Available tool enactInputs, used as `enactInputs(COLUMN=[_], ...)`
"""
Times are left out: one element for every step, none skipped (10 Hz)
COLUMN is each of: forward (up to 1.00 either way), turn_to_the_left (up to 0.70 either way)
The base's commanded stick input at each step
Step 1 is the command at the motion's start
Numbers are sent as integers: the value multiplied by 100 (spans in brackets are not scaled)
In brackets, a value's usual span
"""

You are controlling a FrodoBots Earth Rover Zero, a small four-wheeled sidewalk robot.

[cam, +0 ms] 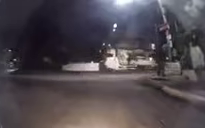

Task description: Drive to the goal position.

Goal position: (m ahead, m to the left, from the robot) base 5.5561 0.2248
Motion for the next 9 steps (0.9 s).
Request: enactInputs(forward=[70, 70, 70, 70, 70, 70, 70, 70, 70], turn_to_the_left=[0, 0, 0, 0, 0, 0, 0, 0, 0])
